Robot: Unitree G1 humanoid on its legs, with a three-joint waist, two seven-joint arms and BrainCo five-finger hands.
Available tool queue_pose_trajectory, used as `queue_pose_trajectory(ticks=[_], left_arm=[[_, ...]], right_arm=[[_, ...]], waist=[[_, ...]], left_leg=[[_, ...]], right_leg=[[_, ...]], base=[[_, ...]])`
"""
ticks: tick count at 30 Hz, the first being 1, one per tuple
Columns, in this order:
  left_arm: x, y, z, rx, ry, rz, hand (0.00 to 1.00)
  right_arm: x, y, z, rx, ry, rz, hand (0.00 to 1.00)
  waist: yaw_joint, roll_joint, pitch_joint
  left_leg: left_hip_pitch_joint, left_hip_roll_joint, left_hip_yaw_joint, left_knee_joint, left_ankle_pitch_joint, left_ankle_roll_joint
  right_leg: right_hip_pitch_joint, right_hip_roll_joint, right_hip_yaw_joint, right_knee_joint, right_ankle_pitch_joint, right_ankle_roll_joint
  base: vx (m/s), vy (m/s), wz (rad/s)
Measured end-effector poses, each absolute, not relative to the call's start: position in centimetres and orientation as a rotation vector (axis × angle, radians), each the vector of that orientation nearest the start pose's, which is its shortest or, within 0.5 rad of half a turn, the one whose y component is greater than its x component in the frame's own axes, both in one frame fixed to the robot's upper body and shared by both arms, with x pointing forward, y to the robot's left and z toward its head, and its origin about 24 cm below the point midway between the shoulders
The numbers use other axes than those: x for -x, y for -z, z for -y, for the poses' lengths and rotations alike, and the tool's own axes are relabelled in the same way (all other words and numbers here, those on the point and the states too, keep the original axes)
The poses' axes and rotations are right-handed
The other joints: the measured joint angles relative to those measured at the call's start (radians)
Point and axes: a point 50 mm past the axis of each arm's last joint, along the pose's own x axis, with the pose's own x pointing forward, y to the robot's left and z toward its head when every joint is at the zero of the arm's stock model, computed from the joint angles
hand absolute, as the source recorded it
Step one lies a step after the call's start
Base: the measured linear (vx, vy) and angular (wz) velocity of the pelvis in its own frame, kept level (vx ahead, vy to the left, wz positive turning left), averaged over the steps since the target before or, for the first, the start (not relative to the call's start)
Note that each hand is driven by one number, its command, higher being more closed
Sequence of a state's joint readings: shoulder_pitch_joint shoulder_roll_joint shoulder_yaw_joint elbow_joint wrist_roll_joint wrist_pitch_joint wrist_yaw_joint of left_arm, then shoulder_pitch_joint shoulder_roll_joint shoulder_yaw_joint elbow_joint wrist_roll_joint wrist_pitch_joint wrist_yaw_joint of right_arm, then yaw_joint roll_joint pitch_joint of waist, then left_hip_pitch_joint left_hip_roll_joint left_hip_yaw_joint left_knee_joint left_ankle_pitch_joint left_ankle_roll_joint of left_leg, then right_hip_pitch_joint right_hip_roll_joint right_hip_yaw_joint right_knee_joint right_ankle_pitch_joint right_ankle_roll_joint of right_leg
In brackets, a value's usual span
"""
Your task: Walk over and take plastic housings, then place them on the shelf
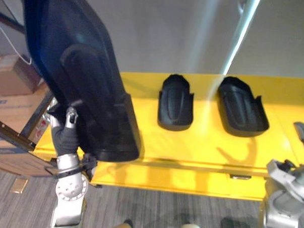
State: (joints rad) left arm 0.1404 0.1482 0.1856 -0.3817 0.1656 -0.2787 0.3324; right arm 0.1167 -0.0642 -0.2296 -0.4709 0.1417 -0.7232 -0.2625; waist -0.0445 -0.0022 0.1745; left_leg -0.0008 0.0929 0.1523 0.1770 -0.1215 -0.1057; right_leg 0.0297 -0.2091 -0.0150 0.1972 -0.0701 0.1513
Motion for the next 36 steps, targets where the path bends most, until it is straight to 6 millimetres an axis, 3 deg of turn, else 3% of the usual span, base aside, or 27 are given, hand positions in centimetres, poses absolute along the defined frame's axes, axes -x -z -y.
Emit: queue_pose_trajectory(ticks=[3, 7, 12, 15, 24, 31, 36], left_arm=[[-19.8, -13.4, -22.6, -0.321, -0.489, 0.566, 1.0], [-18.8, -13.5, -23.7, -0.351, -0.534, 0.559, 1.0], [-18.8, -13.0, -23.7, -0.366, -0.524, 0.513, 1.0], [-18.9, -13.0, -23.7, -0.367, -0.517, 0.509, 1.0], [-19.8, -12.0, -23.9, -0.377, -0.484, 0.439, 1.0], [-21.2, -10.8, -23.8, -0.391, -0.444, 0.332, 1.0], [-23.0, -7.6, -25.5, -0.48, -0.398, 0.104, 1.0]], right_arm=[[-16.7, -17.6, 20.9, -0.093, 0.385, 1.099, 0.0], [-17.1, -17.7, 19.9, -0.066, 0.316, 1.098, 0.0], [-18.3, -17.0, 19.9, -0.083, 0.162, 1.014, 0.0], [-18.8, -16.7, 19.3, -0.127, 0.038, 0.966, 0.0], [-20.9, -14.0, 13.7, -0.283, -0.387, 0.757, 0.0], [-22.2, -13.3, 11.7, -0.288, -0.441, 0.695, 0.0], [-23.0, -12.4, 11.6, -0.265, -0.412, 0.627, 0.0]], waist=[[0.007, -0.003, -0.004], [0.033, -0.028, -0.02], [0.029, 0.024, -0.031], [0.027, 0.028, -0.036], [0.032, 0.006, -0.066], [0.036, 0.007, -0.099], [0.038, 0.023, -0.113]], left_leg=[[-0.002, -0.003, 0.011, -0.065, 0.014, 0.021], [-0.01, -0.009, 0.045, -0.08, 0.038, 0.013], [0.024, 0.0, 0.05, -0.105, 0.051, 0.003], [0.039, 0.003, 0.049, -0.126, 0.06, 0.0], [0.072, -0.001, 0.044, -0.22, 0.116, -0.005], [0.071, -0.006, -0.004, -0.255, 0.142, -0.005], [0.071, -0.006, -0.005, -0.256, 0.147, -0.005]], right_leg=[[-0.004, -0.001, -0.074, -0.054, 0.043, -0.026], [-0.006, -0.006, -0.137, -0.115, 0.045, -0.027], [0.009, 0.004, -0.153, -0.122, 0.047, -0.023], [0.02, 0.008, -0.161, -0.129, 0.047, -0.023], [0.038, 0.015, -0.186, -0.169, 0.056, -0.011], [0.057, 0.015, -0.236, -0.177, 0.058, -0.011], [0.058, 0.015, -0.238, -0.179, 0.058, -0.011]], base=[[-0.07, 0.056, -0.07], [0.02, -0.036, -0.18], [0.04, -0.031, -0.05], [0.0, -0.03, -0.01], [-0.01, -0.011, 0.03], [0.01, -0.008, 0.2], [-0.02, -0.004, 0.01]])
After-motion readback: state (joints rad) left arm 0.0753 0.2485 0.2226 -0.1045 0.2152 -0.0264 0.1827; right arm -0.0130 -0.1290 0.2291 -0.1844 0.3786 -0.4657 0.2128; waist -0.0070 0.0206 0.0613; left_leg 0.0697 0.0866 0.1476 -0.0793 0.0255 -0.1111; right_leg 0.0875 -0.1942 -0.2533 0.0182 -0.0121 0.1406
